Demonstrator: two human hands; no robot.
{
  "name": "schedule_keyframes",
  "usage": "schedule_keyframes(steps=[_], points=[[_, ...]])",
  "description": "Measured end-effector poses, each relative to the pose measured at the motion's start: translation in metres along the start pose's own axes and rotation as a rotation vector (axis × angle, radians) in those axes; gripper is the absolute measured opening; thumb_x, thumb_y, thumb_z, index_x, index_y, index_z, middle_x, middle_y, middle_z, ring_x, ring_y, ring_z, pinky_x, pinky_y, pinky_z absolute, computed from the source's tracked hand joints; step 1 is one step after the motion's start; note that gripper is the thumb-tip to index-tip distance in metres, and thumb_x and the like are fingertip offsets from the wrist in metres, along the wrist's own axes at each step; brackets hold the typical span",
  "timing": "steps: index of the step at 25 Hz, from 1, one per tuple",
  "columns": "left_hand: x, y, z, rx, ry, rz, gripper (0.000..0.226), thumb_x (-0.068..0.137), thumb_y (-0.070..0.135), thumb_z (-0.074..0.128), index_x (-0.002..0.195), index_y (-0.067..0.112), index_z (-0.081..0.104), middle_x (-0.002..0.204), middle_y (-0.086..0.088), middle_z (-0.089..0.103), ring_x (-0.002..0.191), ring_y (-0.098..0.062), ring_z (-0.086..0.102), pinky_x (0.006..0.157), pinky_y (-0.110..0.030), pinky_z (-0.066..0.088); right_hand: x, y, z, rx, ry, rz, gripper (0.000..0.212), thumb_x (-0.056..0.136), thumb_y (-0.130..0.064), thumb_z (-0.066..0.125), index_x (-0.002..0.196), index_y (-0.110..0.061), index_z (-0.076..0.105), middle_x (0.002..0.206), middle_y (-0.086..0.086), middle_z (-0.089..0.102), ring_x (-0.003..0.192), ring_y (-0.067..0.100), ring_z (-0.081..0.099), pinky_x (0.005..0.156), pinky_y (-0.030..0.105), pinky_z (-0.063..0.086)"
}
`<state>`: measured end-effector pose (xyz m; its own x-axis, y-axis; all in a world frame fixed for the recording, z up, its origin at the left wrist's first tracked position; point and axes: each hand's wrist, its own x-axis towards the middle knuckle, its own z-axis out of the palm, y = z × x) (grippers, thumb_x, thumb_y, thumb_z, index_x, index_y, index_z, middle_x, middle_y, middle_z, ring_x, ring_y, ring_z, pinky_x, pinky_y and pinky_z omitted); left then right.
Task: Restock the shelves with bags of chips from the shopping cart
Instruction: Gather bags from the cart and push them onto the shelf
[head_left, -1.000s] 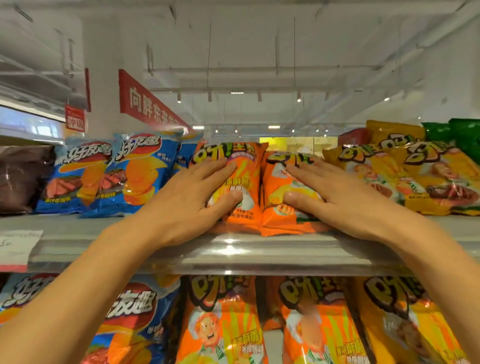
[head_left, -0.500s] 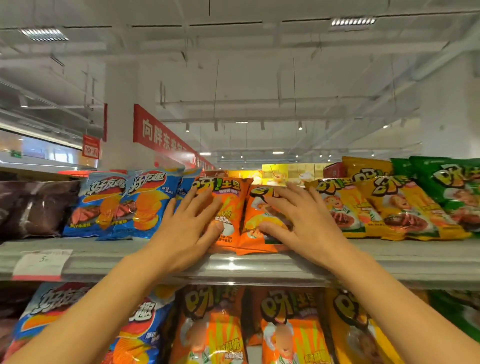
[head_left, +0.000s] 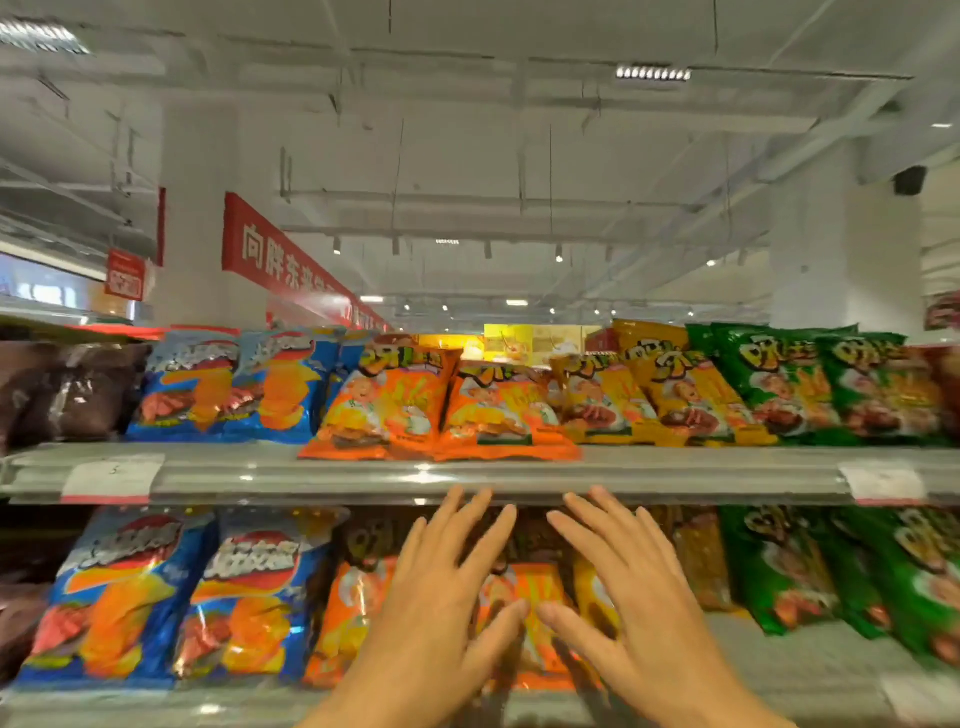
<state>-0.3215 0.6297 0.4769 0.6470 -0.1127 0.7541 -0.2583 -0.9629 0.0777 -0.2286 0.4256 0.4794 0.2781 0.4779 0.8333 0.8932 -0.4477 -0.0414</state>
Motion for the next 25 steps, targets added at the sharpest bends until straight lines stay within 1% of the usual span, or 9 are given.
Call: schedule_keyframes(steps=[3, 6, 9, 12, 14, 17, 20, 22, 25], points=[[-0.023, 0.044, 0.035, -0.098, -0.087, 0.021, 0.070, 0.094, 0.062, 0.041, 0.155, 0.042, 0.013, 0.166, 0.015, 0.005, 0.156, -0.010, -0.005, 0.123, -0.050, 0.020, -0.057, 0.009, -0.027, 0.024, -0.050, 0.093, 0.068, 0.088, -0.065, 0.053, 0.149, -0.039, 0.039, 0.159, -0.017, 0.033, 0.154, 0.006, 0.015, 0.122, 0.056, 0.023], [-0.032, 0.099, 0.077, -0.187, -0.106, 0.082, 0.069, 0.094, 0.042, 0.060, 0.154, 0.020, 0.035, 0.162, -0.008, 0.030, 0.154, -0.029, 0.021, 0.118, -0.056, 0.031, -0.127, 0.036, -0.061, 0.033, -0.044, 0.199, 0.068, 0.089, -0.056, 0.062, 0.149, -0.031, 0.043, 0.158, -0.006, 0.039, 0.153, 0.017, 0.023, 0.121, 0.056, 0.024], [-0.029, 0.158, 0.139, -0.240, -0.226, 0.089, 0.070, 0.092, 0.035, 0.061, 0.152, 0.006, 0.039, 0.156, -0.022, 0.036, 0.149, -0.039, 0.029, 0.119, -0.054, 0.030, -0.199, 0.080, -0.093, -0.024, -0.101, 0.393, 0.071, 0.088, -0.051, 0.064, 0.148, -0.017, 0.047, 0.157, 0.006, 0.041, 0.152, 0.026, 0.027, 0.122, 0.051, 0.022], [-0.011, 0.233, 0.239, -0.344, -0.337, 0.154, 0.069, 0.094, 0.037, 0.058, 0.152, 0.005, 0.039, 0.155, -0.022, 0.038, 0.147, -0.036, 0.031, 0.122, -0.046, 0.027, -0.288, 0.152, -0.127, -0.046, -0.116, 0.534, 0.069, 0.090, -0.044, 0.068, 0.146, -0.010, 0.049, 0.153, 0.015, 0.046, 0.148, 0.034, 0.034, 0.119, 0.054, 0.027], [-0.012, 0.300, 0.312, -0.452, -0.400, 0.182, 0.065, 0.094, 0.037, 0.059, 0.147, 0.001, 0.045, 0.149, -0.022, 0.046, 0.142, -0.032, 0.038, 0.120, -0.043, 0.030, -0.358, 0.201, -0.147, -0.021, -0.121, 0.678, 0.066, 0.091, -0.044, 0.065, 0.145, -0.012, 0.050, 0.150, 0.016, 0.048, 0.144, 0.035, 0.037, 0.117, 0.049, 0.032], [-0.039, 0.405, 0.414, -0.626, -0.553, 0.163, 0.062, 0.092, 0.038, 0.060, 0.132, -0.011, 0.057, 0.128, -0.028, 0.060, 0.121, -0.026, 0.047, 0.105, -0.030, 0.034, -0.469, 0.258, -0.175, 0.121, -0.072, 1.109, 0.064, 0.092, -0.037, 0.067, 0.148, -0.016, 0.043, 0.150, 0.008, 0.046, 0.141, 0.025, 0.040, 0.114, 0.027, 0.031], [-0.067, 0.467, 0.495, -0.694, -0.887, 0.056, 0.059, 0.095, 0.032, 0.065, 0.145, 0.005, 0.049, 0.138, -0.014, 0.053, 0.129, -0.026, 0.049, 0.104, -0.014, 0.029, -0.562, 0.297, -0.197, 0.241, -0.027, 1.473, 0.064, 0.092, -0.026, 0.072, 0.148, -0.016, 0.042, 0.149, 0.000, 0.045, 0.138, 0.016, 0.043, 0.111, 0.021, 0.033], [-0.077, 0.487, 0.543, -0.660, -1.053, -0.008, 0.067, 0.094, 0.033, 0.069, 0.152, 0.016, 0.041, 0.149, -0.011, 0.046, 0.139, -0.027, 0.043, 0.115, -0.024, 0.030, -0.605, 0.319, -0.210, 0.311, 0.029, 1.657, 0.054, 0.091, -0.022, 0.074, 0.139, -0.021, 0.048, 0.141, 0.006, 0.056, 0.130, 0.023, 0.053, 0.101, 0.031, 0.049], [-0.070, 0.508, 0.610, -0.598, -1.204, -0.027, 0.070, 0.095, 0.042, 0.066, 0.155, 0.020, 0.036, 0.151, -0.009, 0.043, 0.143, -0.024, 0.039, 0.117, -0.039, 0.033, -0.642, 0.352, -0.224, 0.399, 0.126, 1.842, 0.052, 0.090, -0.026, 0.076, 0.130, -0.038, 0.046, 0.123, -0.012, 0.058, 0.123, 0.015, 0.054, 0.076, 0.006, 0.047]])
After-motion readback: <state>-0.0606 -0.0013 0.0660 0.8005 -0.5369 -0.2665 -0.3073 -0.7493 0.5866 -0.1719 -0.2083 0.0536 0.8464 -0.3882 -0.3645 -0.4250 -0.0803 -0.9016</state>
